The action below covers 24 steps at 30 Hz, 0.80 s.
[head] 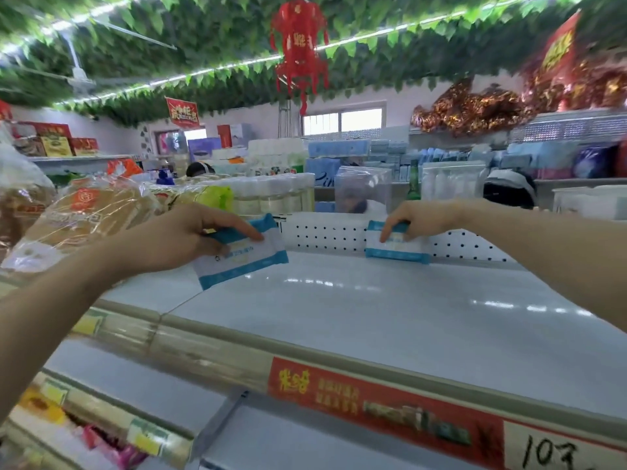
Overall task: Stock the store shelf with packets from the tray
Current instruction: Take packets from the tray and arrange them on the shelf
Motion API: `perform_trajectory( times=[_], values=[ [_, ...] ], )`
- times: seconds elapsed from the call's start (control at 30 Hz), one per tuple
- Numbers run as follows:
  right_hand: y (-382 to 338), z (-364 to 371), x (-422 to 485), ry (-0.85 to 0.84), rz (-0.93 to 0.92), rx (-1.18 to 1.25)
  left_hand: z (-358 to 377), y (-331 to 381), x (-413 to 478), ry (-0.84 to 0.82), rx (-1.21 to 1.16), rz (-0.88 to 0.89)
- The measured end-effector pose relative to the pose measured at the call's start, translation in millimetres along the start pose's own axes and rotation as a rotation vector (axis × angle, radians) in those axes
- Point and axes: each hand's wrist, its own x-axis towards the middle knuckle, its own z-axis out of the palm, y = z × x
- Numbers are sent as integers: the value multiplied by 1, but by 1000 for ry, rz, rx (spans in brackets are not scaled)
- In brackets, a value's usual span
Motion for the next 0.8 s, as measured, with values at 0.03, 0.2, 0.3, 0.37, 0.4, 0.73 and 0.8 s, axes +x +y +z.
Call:
perform_trajectory(
  times=[0.03, 0.2, 0.3, 0.37, 0.4, 0.73, 0.8],
  values=[
    [0, 1, 1, 16, -7, -20, 2, 0, 4, -16, -8, 7],
    [3, 7, 7, 81, -53, -167, 7, 0, 21, -44, 5, 51],
    [1, 10, 9, 104, -72, -273, 10, -1, 30, -62, 5, 66],
    [-2, 13, 10, 129, -70, -348, 11, -2, 37, -76, 3, 78],
    [-3, 14, 10, 136, -64, -371, 11, -4, 42, -81, 8, 86],
    [2, 5, -9, 182, -26, -356, 40, -34, 138, -139, 90, 160],
    [3, 0, -19, 182, -16, -346, 52, -36, 165, -163, 112, 172]
  ],
)
